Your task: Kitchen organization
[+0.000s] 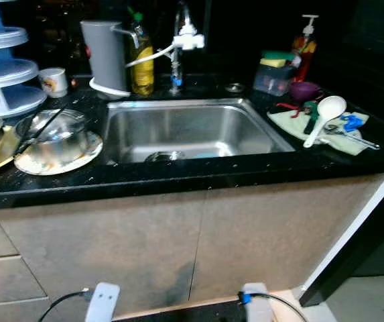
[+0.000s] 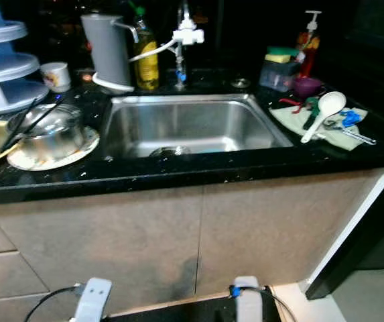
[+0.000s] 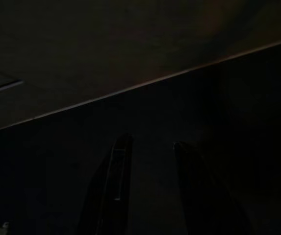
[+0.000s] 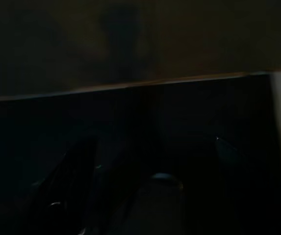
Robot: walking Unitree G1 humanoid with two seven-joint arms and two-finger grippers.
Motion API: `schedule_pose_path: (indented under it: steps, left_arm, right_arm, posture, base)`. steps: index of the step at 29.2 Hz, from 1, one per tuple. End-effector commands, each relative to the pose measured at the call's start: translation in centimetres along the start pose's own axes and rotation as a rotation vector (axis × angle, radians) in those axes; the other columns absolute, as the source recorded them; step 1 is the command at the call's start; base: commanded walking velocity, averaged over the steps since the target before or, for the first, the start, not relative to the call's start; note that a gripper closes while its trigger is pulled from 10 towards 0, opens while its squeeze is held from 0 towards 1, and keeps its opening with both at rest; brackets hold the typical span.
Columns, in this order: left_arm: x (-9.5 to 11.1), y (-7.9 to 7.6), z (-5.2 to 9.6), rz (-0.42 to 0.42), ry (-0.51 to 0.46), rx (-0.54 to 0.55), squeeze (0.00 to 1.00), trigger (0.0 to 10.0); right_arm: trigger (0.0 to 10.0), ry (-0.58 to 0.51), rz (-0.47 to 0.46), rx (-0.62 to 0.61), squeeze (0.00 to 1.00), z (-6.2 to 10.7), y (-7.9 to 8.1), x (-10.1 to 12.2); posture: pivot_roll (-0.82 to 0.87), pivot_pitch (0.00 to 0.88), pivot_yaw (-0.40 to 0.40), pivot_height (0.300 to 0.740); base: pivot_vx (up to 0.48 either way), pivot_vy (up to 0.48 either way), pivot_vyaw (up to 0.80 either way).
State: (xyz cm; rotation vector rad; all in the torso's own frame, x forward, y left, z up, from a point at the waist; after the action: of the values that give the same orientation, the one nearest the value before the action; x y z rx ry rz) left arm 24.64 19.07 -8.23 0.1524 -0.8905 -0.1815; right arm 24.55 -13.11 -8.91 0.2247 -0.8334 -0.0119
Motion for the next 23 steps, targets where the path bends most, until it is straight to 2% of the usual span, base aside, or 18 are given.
schedule_pose_path:
  steps: [1, 23]
  left_arm:
    - [-0.21, -0.27, 0.03, 0.003, 0.011, -0.007, 0.0, 10.0]
    - [0.26, -0.16, -0.08, 0.002, 0.002, -0.01, 0.0, 10.0]
  right_arm:
    - [10.0, 0.004, 0.001, -0.02, 0.0, 0.15, -0.74, -0.06]
    - [10.0, 0.002, -0.009, -0.018, 0.0, 0.07, -0.55, -0.02]
  posture:
    - [-0.03, 0.079, -0.048, 0.74]
    - [-0.03, 0.088, -0.045, 0.74]
  base:
    - [0.0, 0.409, 0.0]
    - [0.0, 0.407, 0.0]
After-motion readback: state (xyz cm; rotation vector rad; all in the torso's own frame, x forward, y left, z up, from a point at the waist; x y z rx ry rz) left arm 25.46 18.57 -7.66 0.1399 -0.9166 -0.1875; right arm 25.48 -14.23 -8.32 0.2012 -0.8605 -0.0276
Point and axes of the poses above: a point about 5 cm out from each wrist's last joint towards the gripper, its own z axis pointing back from the gripper into the wrist, its own x axis along the axis of the wrist's last joint, y = z × x, the point moved 4 cm from there along -z, pointing out of the wrist towards the gripper, and after that the axes turned 4 degrees about -z, right-handed, at the moved point
